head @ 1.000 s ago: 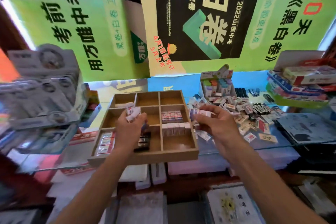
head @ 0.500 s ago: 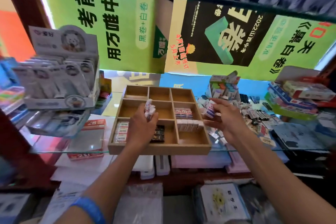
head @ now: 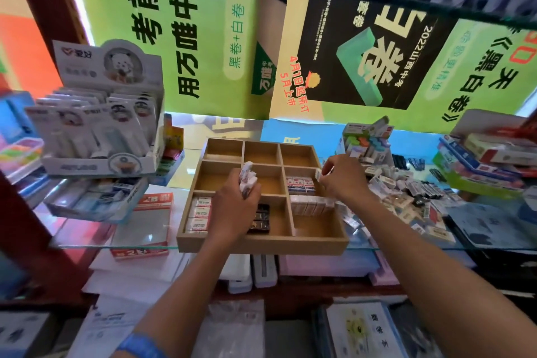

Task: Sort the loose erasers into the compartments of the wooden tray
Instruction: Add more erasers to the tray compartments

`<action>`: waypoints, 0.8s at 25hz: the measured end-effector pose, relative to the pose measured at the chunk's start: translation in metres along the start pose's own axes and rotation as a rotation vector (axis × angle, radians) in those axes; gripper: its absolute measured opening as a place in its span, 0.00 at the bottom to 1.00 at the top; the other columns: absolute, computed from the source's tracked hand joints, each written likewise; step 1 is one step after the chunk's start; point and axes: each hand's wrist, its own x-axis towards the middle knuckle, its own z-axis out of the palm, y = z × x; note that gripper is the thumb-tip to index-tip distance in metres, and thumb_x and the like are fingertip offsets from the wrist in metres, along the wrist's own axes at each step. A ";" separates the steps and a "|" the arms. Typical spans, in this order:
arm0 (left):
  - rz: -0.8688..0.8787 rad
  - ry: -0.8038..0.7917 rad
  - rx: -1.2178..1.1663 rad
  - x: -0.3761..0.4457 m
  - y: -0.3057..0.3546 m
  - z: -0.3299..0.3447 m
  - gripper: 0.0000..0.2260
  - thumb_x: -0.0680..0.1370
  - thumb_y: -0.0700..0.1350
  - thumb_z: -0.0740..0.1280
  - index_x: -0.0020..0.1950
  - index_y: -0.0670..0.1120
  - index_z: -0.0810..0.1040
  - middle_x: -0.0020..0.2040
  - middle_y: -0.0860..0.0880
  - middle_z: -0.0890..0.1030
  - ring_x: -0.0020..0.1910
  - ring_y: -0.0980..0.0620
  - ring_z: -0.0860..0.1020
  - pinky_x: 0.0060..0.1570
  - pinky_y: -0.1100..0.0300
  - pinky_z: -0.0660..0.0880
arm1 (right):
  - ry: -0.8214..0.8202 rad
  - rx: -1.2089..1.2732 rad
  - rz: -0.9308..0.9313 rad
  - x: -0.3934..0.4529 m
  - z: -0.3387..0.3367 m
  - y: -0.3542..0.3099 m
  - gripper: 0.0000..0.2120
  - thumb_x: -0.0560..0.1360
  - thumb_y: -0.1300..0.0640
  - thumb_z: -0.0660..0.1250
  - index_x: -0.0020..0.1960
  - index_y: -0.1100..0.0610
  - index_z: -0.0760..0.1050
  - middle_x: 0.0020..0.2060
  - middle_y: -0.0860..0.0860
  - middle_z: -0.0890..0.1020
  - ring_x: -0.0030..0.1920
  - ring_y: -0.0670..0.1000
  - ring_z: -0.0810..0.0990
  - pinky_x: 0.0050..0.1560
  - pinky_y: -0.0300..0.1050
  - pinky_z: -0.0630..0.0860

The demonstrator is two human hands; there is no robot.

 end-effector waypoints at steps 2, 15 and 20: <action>0.008 0.007 0.015 0.001 0.000 0.002 0.15 0.80 0.51 0.66 0.65 0.50 0.72 0.50 0.55 0.77 0.40 0.61 0.76 0.33 0.71 0.67 | -0.033 -0.115 -0.030 0.007 0.015 0.006 0.03 0.71 0.57 0.71 0.43 0.55 0.82 0.41 0.53 0.82 0.44 0.55 0.81 0.39 0.43 0.73; 0.037 0.030 0.089 0.001 -0.001 0.009 0.13 0.80 0.51 0.67 0.63 0.49 0.73 0.45 0.55 0.77 0.38 0.59 0.77 0.32 0.70 0.67 | -0.264 -0.188 -0.232 0.027 0.003 0.023 0.09 0.72 0.52 0.73 0.52 0.50 0.85 0.49 0.49 0.84 0.43 0.47 0.76 0.42 0.42 0.72; 0.038 0.030 0.075 0.000 -0.001 0.008 0.16 0.80 0.51 0.67 0.66 0.49 0.73 0.49 0.53 0.79 0.40 0.59 0.78 0.33 0.70 0.68 | -0.180 -0.148 -0.232 0.025 0.011 0.028 0.07 0.75 0.52 0.70 0.51 0.49 0.85 0.50 0.49 0.84 0.47 0.50 0.79 0.44 0.44 0.75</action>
